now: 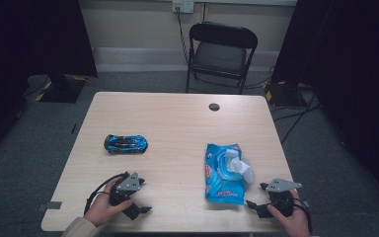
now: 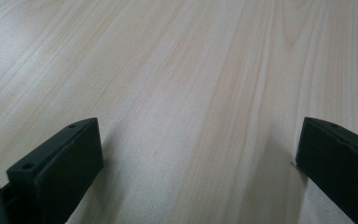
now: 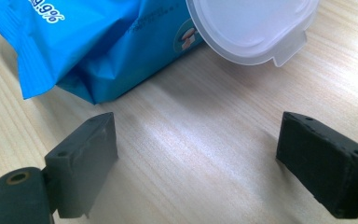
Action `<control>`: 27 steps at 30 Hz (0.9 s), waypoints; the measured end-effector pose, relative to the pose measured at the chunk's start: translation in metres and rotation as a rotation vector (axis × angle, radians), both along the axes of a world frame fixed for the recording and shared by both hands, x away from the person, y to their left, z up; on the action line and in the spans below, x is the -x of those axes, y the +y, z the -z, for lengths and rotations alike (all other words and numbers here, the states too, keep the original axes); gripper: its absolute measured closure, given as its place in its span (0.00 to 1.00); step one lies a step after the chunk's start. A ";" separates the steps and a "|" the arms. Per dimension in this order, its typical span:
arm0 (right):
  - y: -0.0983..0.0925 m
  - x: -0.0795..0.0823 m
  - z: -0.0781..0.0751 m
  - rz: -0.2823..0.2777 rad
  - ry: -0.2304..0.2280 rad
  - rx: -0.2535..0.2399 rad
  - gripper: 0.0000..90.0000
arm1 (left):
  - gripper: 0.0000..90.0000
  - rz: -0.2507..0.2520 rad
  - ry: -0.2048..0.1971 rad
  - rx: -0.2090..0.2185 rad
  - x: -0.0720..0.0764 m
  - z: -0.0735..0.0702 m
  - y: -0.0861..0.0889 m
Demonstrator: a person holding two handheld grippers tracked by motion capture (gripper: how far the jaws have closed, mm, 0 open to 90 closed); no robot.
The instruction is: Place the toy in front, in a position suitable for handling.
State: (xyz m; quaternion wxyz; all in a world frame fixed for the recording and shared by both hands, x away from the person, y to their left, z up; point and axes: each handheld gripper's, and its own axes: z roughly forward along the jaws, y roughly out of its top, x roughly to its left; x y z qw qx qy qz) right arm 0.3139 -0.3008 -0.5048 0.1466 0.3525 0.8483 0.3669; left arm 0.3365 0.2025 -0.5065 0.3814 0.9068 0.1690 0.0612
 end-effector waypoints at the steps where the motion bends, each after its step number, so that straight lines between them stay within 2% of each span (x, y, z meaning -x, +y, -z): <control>1: 0.000 0.000 0.000 -0.002 0.000 0.000 0.12 | 0.00 0.000 0.000 0.000 0.000 0.000 0.000; 15: 0.001 0.000 0.000 0.009 0.002 -0.002 0.12 | 0.00 -0.001 -0.001 0.000 0.000 0.000 0.000; 17: 0.001 0.000 -0.001 0.009 0.008 -0.010 0.16 | 0.00 -0.003 -0.001 0.000 0.000 0.000 0.000; 18: 0.001 0.001 -0.004 0.005 0.019 -0.035 0.17 | 0.00 -0.011 0.002 0.006 0.001 0.000 0.000; 21: 0.001 0.003 -0.007 0.016 0.017 -0.036 0.16 | 0.00 -0.011 0.002 0.005 0.001 0.000 0.000; 27: 0.006 0.010 -0.022 -0.009 -0.022 -0.051 0.16 | 0.00 -0.015 0.007 -0.012 0.001 -0.001 -0.001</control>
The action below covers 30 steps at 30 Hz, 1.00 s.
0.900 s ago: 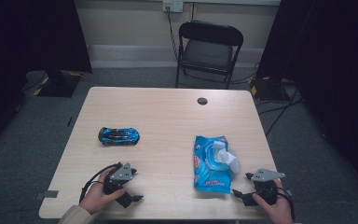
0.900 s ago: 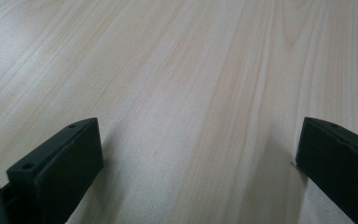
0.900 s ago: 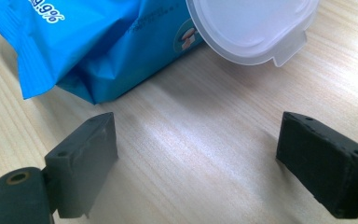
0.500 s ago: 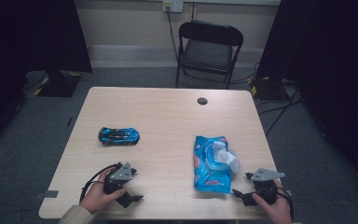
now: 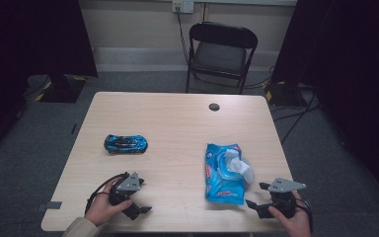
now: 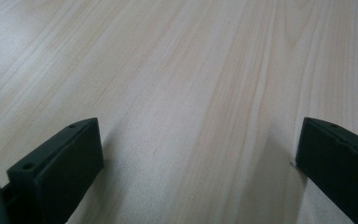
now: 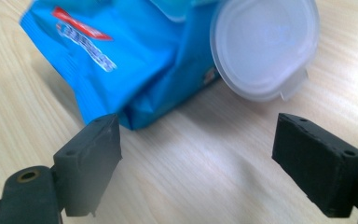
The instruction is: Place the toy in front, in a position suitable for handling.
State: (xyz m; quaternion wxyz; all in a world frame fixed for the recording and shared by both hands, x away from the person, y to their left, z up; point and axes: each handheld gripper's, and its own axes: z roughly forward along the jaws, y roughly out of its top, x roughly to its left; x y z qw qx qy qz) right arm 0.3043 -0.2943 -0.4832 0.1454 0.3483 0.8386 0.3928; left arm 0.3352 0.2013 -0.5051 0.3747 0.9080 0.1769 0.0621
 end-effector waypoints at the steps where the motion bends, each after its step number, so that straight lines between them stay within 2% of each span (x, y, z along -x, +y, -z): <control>1: 0.002 0.000 -0.001 -0.004 -0.003 -0.008 0.16 | 0.00 -0.002 0.006 -0.005 0.000 -0.001 -0.001; 2: 0.004 0.001 -0.002 -0.008 -0.002 -0.020 0.16 | 0.00 -0.002 0.007 -0.011 0.000 -0.001 -0.001; 4: 0.007 0.001 -0.004 -0.013 -0.005 -0.024 0.16 | 0.09 0.001 0.004 -0.014 0.001 -0.003 -0.002; 5: 0.011 0.001 -0.005 -0.016 -0.004 -0.041 0.16 | 0.19 0.007 0.004 -0.011 0.002 -0.006 -0.002; 6: 0.012 0.001 -0.005 -0.017 -0.007 -0.045 0.16 | 0.22 0.016 0.012 0.007 0.002 -0.008 -0.003; 8: 0.014 0.001 -0.006 -0.014 -0.006 -0.049 0.16 | 0.19 0.016 0.017 0.011 0.002 -0.009 -0.005; 10: 0.019 0.001 -0.006 -0.021 -0.003 -0.044 0.16 | 0.18 0.017 0.002 0.011 0.002 -0.012 -0.009; 14: 0.024 0.002 -0.005 -0.022 0.004 -0.041 0.17 | 0.18 0.069 -0.037 0.038 0.004 -0.027 -0.031; 17: 0.026 0.002 -0.005 -0.033 0.015 -0.051 0.18 | 0.17 0.078 -0.037 0.055 0.004 -0.032 -0.042; 20: 0.030 0.002 -0.005 -0.039 0.012 -0.037 0.18 | 0.18 0.132 -0.049 0.043 0.004 -0.037 -0.069; 22: 0.031 0.002 -0.005 -0.040 0.010 -0.030 0.18 | 0.18 0.141 -0.048 0.046 0.004 -0.036 -0.076; 26: 0.034 0.002 -0.005 -0.047 0.004 -0.024 0.18 | 0.18 0.181 -0.046 0.019 0.005 -0.033 -0.103; 27: 0.034 0.002 -0.005 -0.048 0.004 -0.027 0.18 | 0.18 0.184 -0.055 0.013 0.005 -0.033 -0.105; 30: 0.036 0.004 -0.006 -0.055 0.003 -0.032 0.19 | 0.18 0.188 -0.047 0.014 0.005 -0.033 -0.107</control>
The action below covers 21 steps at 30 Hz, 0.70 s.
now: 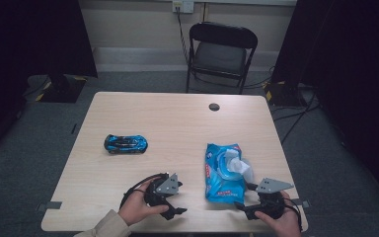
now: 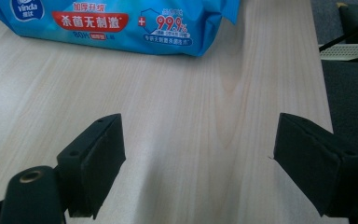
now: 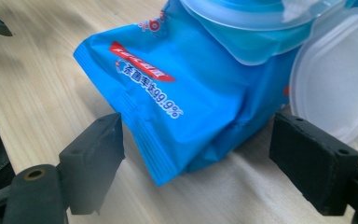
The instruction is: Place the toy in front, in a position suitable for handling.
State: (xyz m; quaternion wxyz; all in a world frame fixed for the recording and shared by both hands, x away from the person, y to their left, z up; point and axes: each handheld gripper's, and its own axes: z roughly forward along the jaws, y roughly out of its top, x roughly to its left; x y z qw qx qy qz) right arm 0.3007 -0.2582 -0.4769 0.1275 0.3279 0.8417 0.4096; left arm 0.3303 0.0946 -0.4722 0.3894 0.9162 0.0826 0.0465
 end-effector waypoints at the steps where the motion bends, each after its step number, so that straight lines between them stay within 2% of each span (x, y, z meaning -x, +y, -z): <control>1: 0.001 0.000 0.000 -0.001 0.002 0.001 0.18 | 0.18 -0.005 -0.001 0.002 0.000 0.000 0.001; 5: 0.005 -0.001 0.001 -0.002 0.004 0.010 0.18 | 0.18 -0.022 0.004 0.002 -0.002 0.003 0.003; 9: 0.006 -0.003 0.001 0.002 0.003 0.009 0.19 | 0.17 -0.013 0.005 0.003 -0.003 0.003 -0.003; 13: 0.007 -0.006 0.001 0.007 0.004 -0.004 0.21 | 0.17 0.003 0.007 0.001 -0.008 0.003 -0.022; 15: 0.008 -0.007 0.001 0.005 -0.002 0.001 0.23 | 0.19 0.008 -0.006 -0.005 -0.012 0.004 -0.035; 16: 0.008 -0.007 0.001 0.005 -0.002 0.001 0.23 | 0.19 0.008 -0.006 -0.005 -0.012 0.004 -0.035; 17: 0.008 -0.008 0.001 0.006 -0.003 -0.005 0.23 | 0.20 0.017 -0.004 0.004 -0.017 0.005 -0.043; 19: 0.008 -0.008 0.001 0.007 0.000 -0.005 0.25 | 0.23 0.015 -0.003 0.005 -0.019 0.006 -0.047; 20: 0.008 -0.009 0.001 0.010 -0.008 -0.007 0.26 | 0.30 0.015 -0.008 0.007 -0.020 0.006 -0.051; 21: 0.008 -0.009 0.001 0.010 -0.008 -0.007 0.26 | 0.30 0.029 -0.016 0.000 -0.023 0.005 -0.054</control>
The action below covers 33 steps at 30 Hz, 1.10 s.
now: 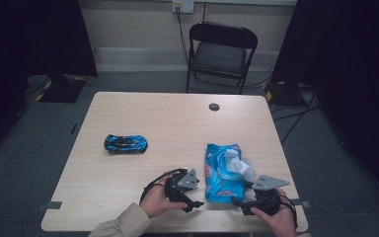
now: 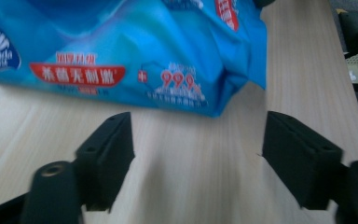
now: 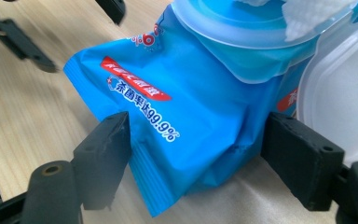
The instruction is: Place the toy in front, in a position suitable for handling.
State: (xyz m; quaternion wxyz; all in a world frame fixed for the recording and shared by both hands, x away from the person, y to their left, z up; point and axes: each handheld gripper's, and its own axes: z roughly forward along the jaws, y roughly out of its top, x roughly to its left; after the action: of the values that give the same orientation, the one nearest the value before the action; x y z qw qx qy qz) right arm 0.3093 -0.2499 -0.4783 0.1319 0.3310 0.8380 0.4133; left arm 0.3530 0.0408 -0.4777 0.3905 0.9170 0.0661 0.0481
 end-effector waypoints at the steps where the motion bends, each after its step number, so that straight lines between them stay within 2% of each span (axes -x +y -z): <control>1: 0.000 -0.001 0.000 -0.003 0.003 -0.003 0.26 | 0.35 -0.013 0.010 0.015 -0.004 0.001 -0.006; 4: 0.001 -0.002 0.000 -0.001 0.002 -0.002 0.27 | 0.34 -0.018 0.030 0.011 -0.009 0.004 -0.012; 6: 0.002 -0.002 0.000 0.000 0.006 -0.004 0.27 | 0.35 -0.012 0.026 0.009 -0.010 0.006 -0.016; 10: 0.003 -0.003 -0.001 0.002 0.004 0.002 0.27 | 0.42 0.015 0.033 -0.003 -0.012 0.008 -0.023; 13: 0.003 -0.003 0.000 0.007 0.001 0.004 0.28 | 0.45 0.010 0.044 -0.001 -0.014 0.009 -0.025; 16: 0.002 -0.004 0.000 0.018 0.000 -0.003 0.29 | 0.47 0.011 0.033 -0.002 -0.017 0.009 -0.026; 19: 0.001 -0.005 0.001 0.020 -0.006 0.001 0.30 | 0.48 0.006 0.041 0.003 -0.019 0.009 -0.027; 20: 0.001 -0.006 0.001 0.028 -0.009 0.006 0.31 | 0.48 0.013 0.032 -0.009 -0.022 0.008 -0.029; 23: 0.001 -0.007 0.001 0.038 -0.011 0.009 0.31 | 0.49 0.014 0.028 -0.009 -0.025 0.008 -0.031; 26: -0.001 -0.010 0.002 0.068 -0.014 0.015 0.31 | 0.49 0.010 0.025 -0.013 -0.030 0.008 -0.035; 33: -0.002 -0.016 0.003 0.102 -0.027 0.020 0.31 | 0.51 0.002 0.029 -0.009 -0.040 0.009 -0.040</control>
State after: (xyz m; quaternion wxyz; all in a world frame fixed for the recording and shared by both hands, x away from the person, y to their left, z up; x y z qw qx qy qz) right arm 0.3249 -0.2521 -0.4810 0.1676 0.3662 0.8222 0.4022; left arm 0.3930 0.0009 -0.4870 0.3853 0.9194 0.0705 0.0348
